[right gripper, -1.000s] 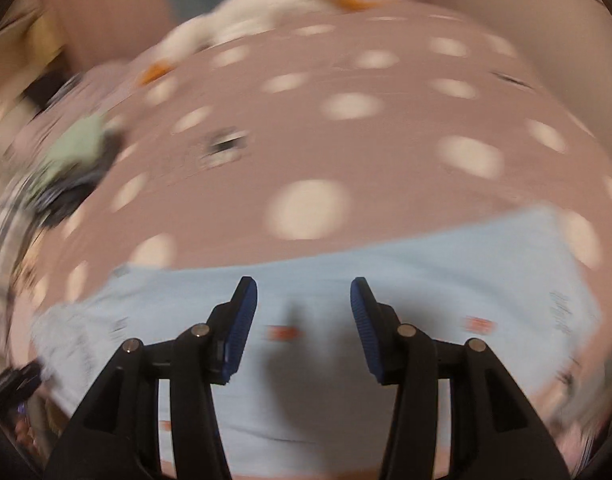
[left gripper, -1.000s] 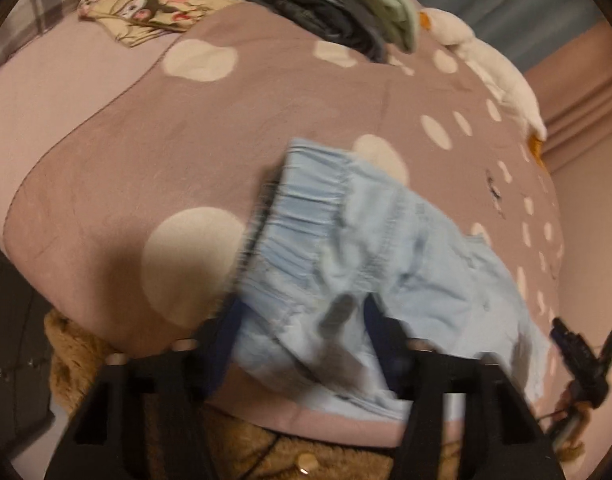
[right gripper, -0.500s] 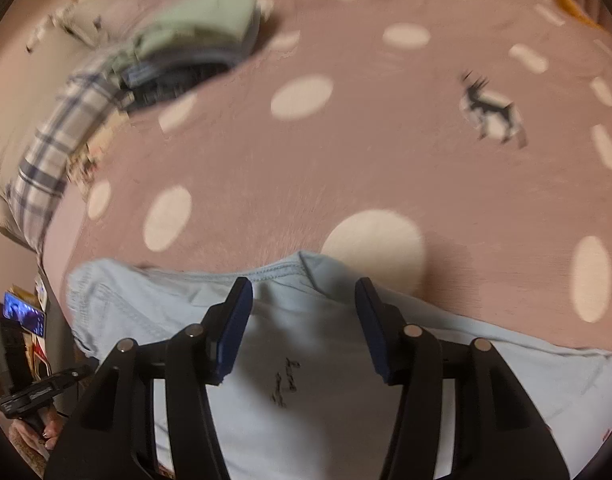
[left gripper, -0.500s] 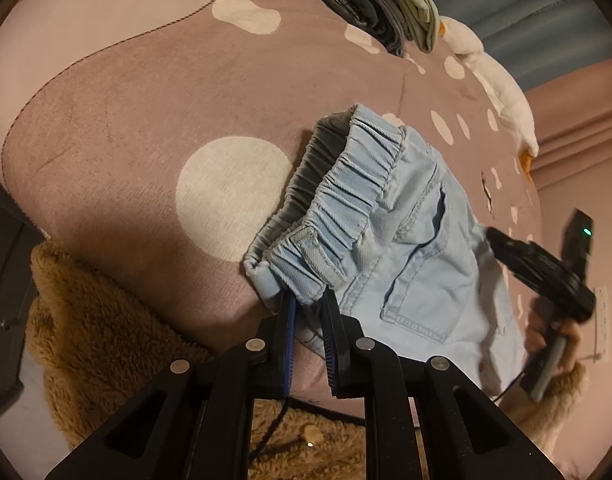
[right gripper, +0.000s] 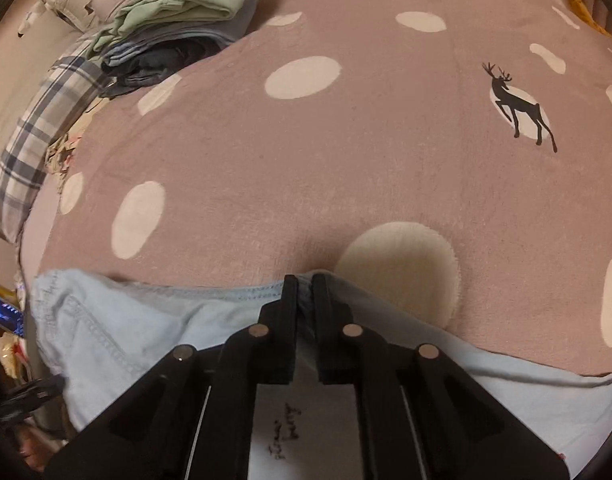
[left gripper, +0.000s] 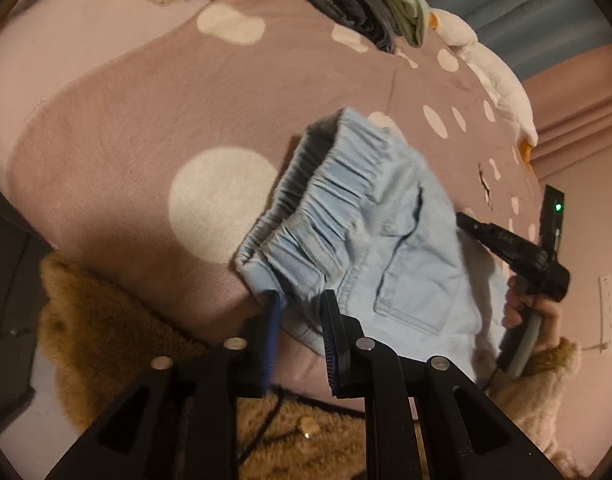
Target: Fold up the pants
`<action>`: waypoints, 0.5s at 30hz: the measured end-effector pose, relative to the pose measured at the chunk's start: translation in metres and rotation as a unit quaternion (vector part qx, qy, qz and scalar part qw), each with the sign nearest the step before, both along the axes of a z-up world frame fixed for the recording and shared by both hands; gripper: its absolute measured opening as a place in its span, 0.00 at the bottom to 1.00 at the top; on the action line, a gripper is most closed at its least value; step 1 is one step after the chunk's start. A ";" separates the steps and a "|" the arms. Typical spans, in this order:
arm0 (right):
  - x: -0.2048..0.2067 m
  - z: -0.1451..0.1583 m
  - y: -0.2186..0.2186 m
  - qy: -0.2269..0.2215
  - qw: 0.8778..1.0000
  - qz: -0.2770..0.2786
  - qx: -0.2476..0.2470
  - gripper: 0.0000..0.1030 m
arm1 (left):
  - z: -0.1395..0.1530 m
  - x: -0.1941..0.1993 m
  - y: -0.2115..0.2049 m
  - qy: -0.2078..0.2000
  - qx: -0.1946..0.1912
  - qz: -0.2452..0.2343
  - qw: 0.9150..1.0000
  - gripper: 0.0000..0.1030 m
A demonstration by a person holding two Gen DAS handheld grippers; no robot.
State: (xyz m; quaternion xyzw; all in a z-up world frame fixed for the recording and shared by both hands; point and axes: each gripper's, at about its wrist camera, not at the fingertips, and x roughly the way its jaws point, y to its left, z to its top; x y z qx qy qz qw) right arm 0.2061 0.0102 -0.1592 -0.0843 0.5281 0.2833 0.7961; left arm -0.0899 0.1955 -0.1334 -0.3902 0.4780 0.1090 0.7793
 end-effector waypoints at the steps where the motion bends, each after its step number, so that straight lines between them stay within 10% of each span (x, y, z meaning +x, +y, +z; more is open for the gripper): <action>1: -0.001 0.002 0.000 -0.003 1.000 -0.001 -0.001 0.08 | 0.009 0.000 -0.001 -0.003 0.010 -0.003 1.000 0.17; 9: 0.001 0.001 -0.007 0.001 1.000 -0.004 0.009 0.08 | 0.076 0.048 -0.009 -0.093 0.061 -0.048 0.993 0.27; 15: -0.002 0.001 -0.005 -0.008 1.000 -0.007 0.003 0.08 | 0.066 0.132 -0.020 -0.111 0.053 -0.091 0.988 0.27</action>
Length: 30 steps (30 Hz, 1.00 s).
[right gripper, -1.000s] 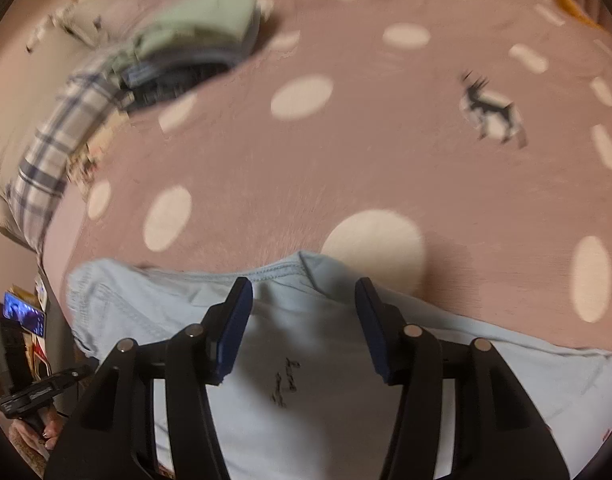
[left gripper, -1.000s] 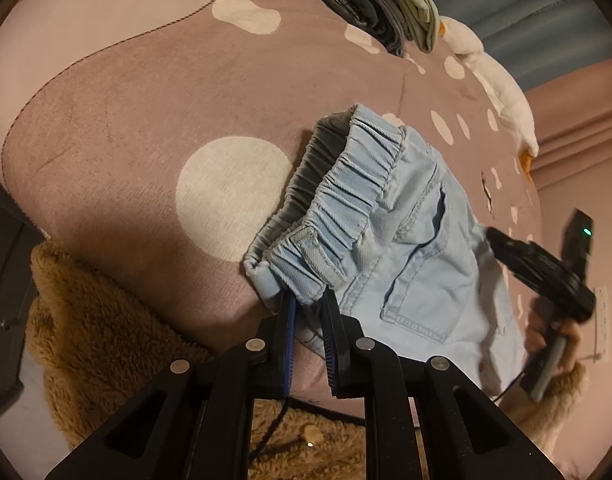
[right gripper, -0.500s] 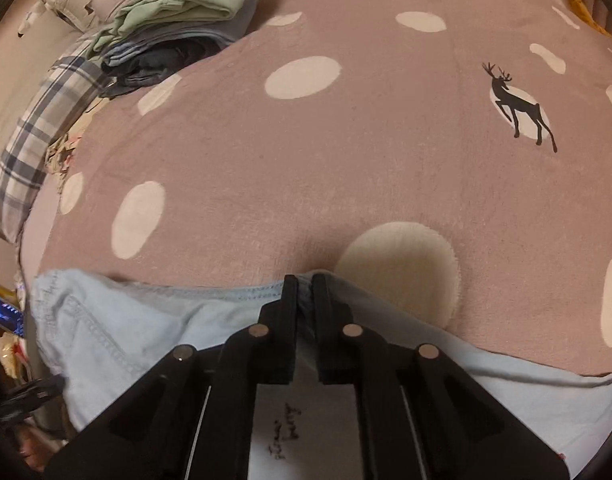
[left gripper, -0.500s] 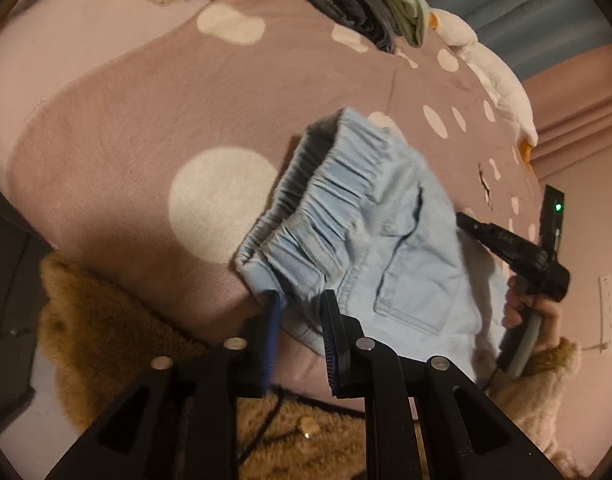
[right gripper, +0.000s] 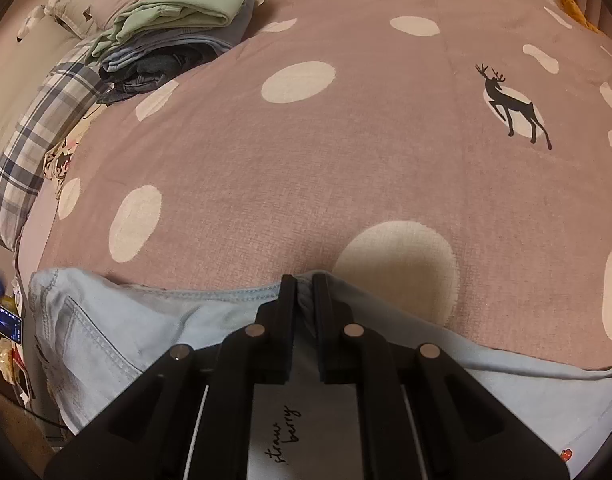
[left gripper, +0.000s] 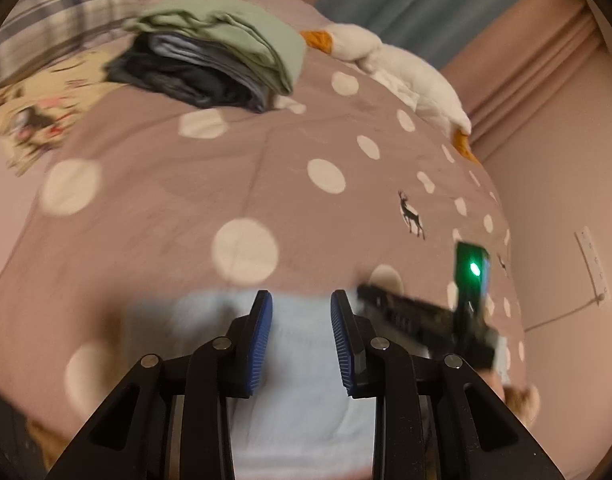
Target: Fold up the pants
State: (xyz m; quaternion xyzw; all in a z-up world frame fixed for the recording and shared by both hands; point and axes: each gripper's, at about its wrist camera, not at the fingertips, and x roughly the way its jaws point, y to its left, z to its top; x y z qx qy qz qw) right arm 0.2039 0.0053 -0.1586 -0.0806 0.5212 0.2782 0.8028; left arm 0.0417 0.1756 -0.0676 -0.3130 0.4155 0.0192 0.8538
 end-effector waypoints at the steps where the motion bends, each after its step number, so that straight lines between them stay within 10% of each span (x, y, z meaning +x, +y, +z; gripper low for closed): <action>1: 0.000 0.000 0.000 -0.001 1.000 0.001 -0.001 0.08 | -0.006 0.015 -0.001 0.004 0.004 -0.005 1.000 0.27; 9: 0.001 -0.001 -0.002 -0.001 1.000 -0.001 0.008 0.08 | -0.072 0.041 -0.003 0.111 0.013 -0.018 0.994 0.16; 30: -0.005 -0.002 0.003 -0.032 0.999 -0.005 -0.008 0.08 | -0.086 0.005 -0.009 0.090 0.027 0.012 0.995 0.06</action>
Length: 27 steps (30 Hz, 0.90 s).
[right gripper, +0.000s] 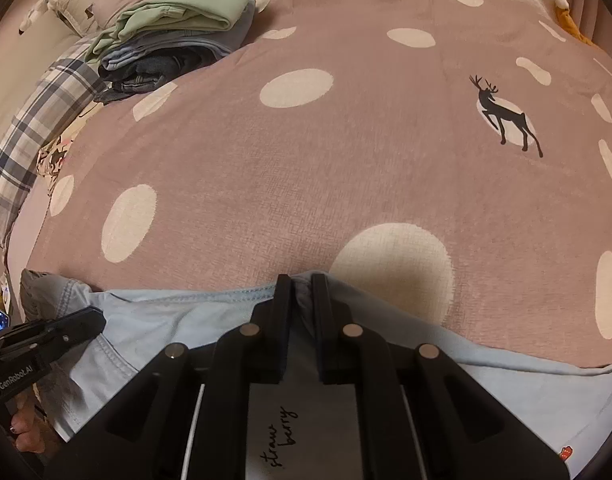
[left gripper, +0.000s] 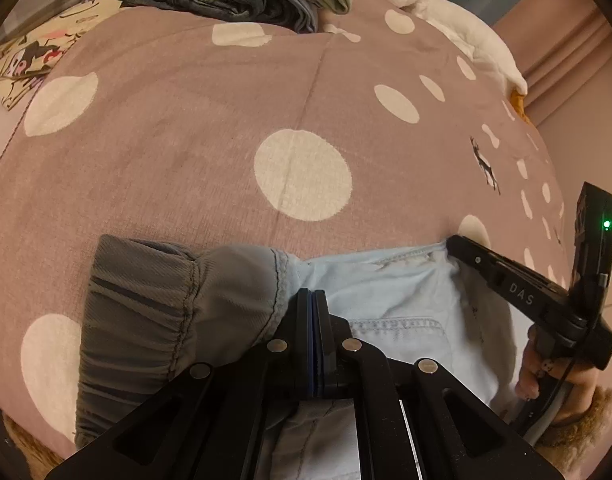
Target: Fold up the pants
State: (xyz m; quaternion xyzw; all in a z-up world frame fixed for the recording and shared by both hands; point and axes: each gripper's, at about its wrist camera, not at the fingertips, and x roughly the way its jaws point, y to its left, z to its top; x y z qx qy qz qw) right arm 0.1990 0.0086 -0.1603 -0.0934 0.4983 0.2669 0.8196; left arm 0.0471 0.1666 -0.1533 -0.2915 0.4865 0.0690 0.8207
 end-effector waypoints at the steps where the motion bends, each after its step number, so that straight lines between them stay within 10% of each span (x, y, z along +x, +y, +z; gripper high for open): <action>1: 0.000 0.000 0.000 -0.002 1.000 0.000 -0.002 0.08 | 0.000 -0.001 0.000 -0.001 -0.001 0.001 1.000 0.06; 14: -0.003 0.001 0.002 -0.017 1.000 0.000 -0.010 0.09 | -0.002 -0.031 0.008 -0.016 -0.052 0.034 0.998 0.06; 19: -0.004 0.013 -0.015 -0.031 0.999 -0.024 -0.004 0.46 | 0.006 -0.031 0.001 -0.018 -0.027 0.035 0.999 0.06; 22: -0.003 0.027 -0.052 -0.027 0.997 -0.072 0.021 0.45 | 0.018 -0.035 -0.002 -0.023 -0.034 0.038 0.998 0.06; 27: -0.019 0.038 -0.141 -0.026 0.987 -0.155 0.035 0.42 | 0.050 -0.039 -0.025 -0.056 -0.009 0.017 0.998 0.37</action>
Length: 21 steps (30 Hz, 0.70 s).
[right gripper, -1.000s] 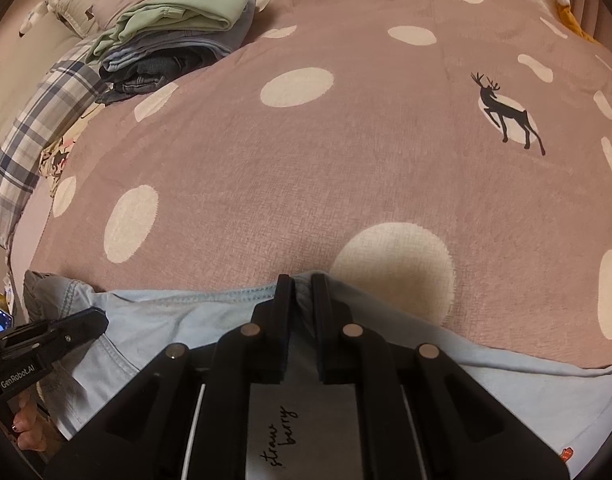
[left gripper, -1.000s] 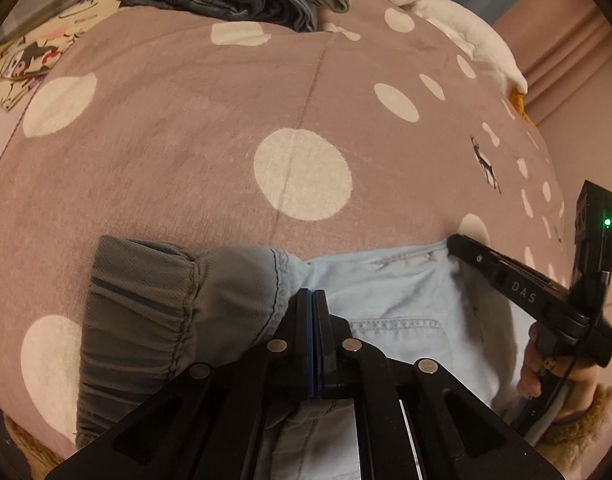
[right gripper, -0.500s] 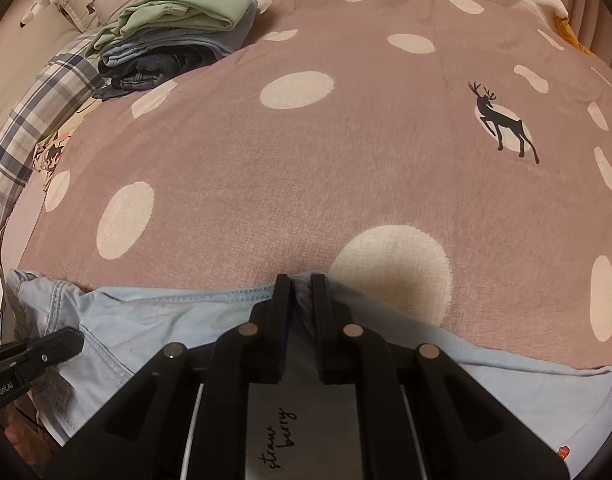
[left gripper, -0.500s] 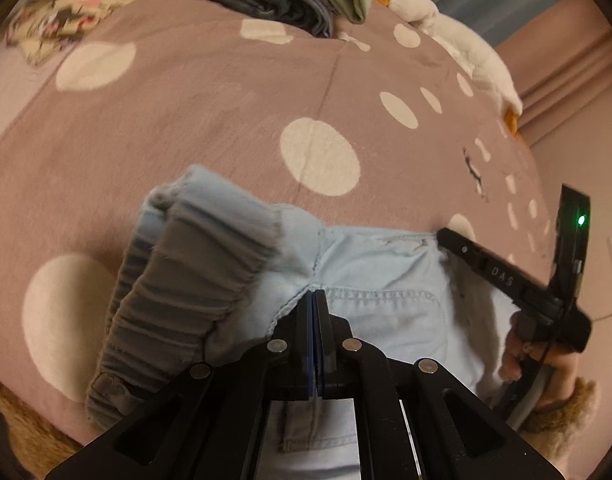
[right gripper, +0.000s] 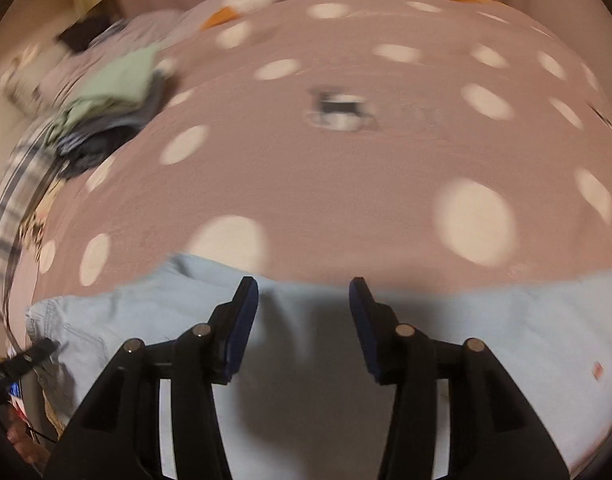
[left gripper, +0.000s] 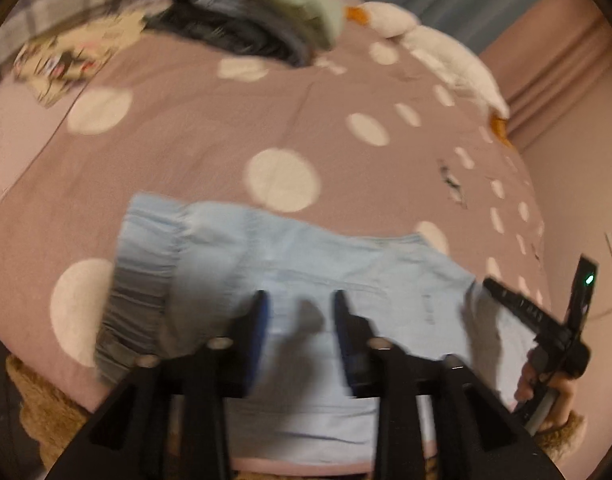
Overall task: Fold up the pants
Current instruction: 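Lay the pants flat and open both grippers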
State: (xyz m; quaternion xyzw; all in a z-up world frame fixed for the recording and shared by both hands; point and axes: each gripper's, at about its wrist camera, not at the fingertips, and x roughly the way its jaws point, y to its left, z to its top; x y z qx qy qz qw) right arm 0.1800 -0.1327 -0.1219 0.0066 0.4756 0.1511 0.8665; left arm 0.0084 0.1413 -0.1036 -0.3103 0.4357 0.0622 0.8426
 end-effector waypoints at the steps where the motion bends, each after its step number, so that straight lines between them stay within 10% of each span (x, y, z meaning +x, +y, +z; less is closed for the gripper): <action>1: -0.006 -0.001 -0.012 0.001 1.000 -0.008 0.001 0.30 | 0.002 0.001 -0.006 -0.007 -0.004 -0.011 1.000 0.37; 8: -0.044 -0.023 -0.089 0.030 0.997 -0.067 -0.026 0.13 | -0.023 0.030 -0.070 0.019 -0.018 -0.126 0.992 0.37; 12: -0.057 -0.030 -0.139 0.026 0.992 -0.126 -0.019 0.03 | -0.047 0.035 -0.079 0.052 0.028 -0.123 0.991 0.31; 21: -0.063 -0.029 -0.251 -0.001 0.963 -0.266 -0.040 0.00 | -0.047 0.037 -0.071 0.062 0.006 -0.112 0.992 0.31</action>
